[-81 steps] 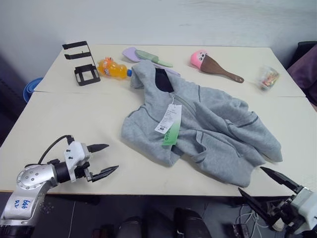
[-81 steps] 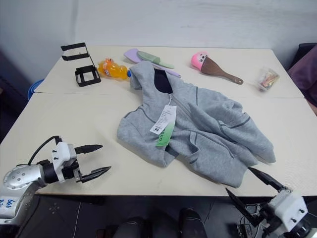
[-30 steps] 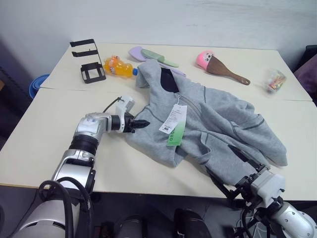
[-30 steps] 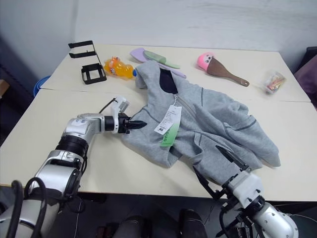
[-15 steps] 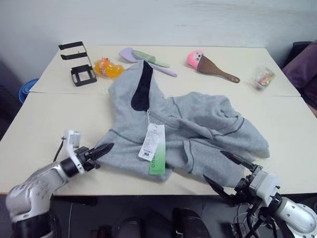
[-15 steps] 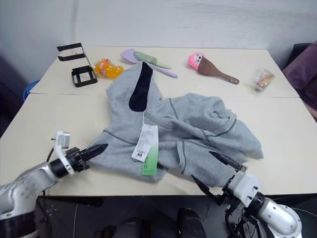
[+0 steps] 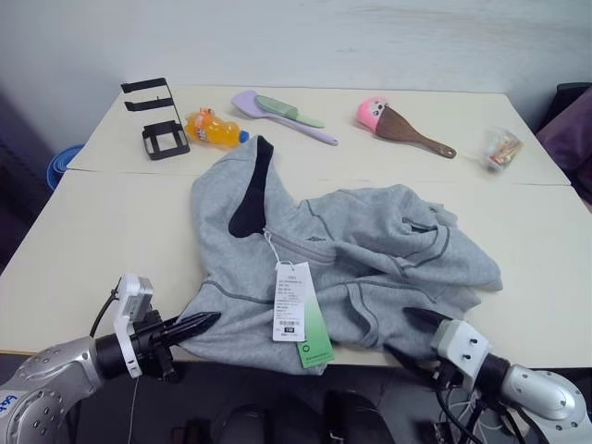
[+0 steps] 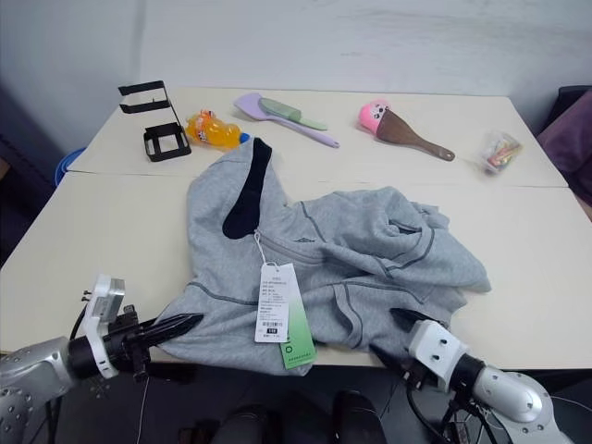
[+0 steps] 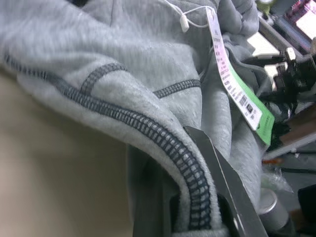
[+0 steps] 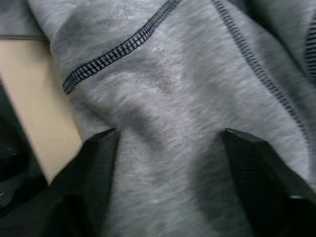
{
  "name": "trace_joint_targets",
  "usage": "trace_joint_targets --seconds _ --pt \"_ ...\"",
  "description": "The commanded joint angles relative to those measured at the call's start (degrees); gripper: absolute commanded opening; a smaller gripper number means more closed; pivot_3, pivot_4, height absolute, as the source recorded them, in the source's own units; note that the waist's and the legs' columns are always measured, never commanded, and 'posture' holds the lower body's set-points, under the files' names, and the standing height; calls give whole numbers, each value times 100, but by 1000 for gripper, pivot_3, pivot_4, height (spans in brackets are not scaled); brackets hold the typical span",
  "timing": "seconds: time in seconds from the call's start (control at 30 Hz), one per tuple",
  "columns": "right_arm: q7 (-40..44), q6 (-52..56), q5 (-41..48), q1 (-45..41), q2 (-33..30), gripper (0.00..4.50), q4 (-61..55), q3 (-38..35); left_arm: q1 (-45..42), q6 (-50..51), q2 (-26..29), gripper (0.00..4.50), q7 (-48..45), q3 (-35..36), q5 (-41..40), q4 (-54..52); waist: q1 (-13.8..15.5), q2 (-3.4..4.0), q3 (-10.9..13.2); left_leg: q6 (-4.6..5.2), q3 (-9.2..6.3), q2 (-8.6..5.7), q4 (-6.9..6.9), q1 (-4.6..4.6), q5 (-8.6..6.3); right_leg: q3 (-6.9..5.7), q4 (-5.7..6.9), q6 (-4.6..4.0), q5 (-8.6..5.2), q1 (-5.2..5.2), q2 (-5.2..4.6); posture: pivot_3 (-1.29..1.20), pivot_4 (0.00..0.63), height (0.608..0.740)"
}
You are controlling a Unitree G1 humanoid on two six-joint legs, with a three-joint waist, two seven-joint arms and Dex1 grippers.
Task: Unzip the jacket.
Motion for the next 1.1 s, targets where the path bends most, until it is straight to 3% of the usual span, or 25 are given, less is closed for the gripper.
trace_joint_targets --seconds 0.03,0.27,0.57,0.7,0.8,0.9,1.1 --pt "43 -40 69 139 -51 2376 -136 -181 -256 -317 255 0 -363 -285 159 263 -1 0 0 0 0 0 0 -1 0 0 0 0 0 0 1 0 150 740" --pt "1346 -905 927 943 -567 60 110 -1177 102 32 888 0 -1127 -659 -212 160 3 3 3 10 0 0 -3 -2 -8 -2 -4 1 0 0 1 0 150 740" --pt "2506 -1459 1323 1176 -1081 60 1172 -2153 658 -9 1082 0 -1441 -804 -405 -327 2 5 4 11 -1 4 -3 8 -10 0 -15 1 0 14 0 0 150 740" --pt "2851 -1010 1794 1238 -1159 60 1248 -2231 830 133 1141 0 -1293 -830 -477 -407 4 6 4 11 -3 5 -3 13 -11 0 -17 0 -1 19 0 0 150 740" --pt "2900 -107 2470 1606 -1161 700 618 -2347 1097 663 1484 746 -1248 -571 -659 -332 9 10 7 11 -6 6 -5 15 -12 0 -18 -3 -2 21 -2 0 150 740" --pt "2677 570 2989 1737 -1103 1636 84 -2515 1229 812 1884 1594 -1516 -204 -642 -2 15 12 8 6 -16 11 -6 16 -15 -3 -16 -16 -9 22 -4 0 150 740" --pt "1464 2488 4965 1263 -1319 3677 -778 -3193 176 -145 2394 3460 -2226 343 -132 1615 16 23 10 -7 -26 13 -8 14 -25 -9 -9 -49 -28 15 -9 0 150 740"
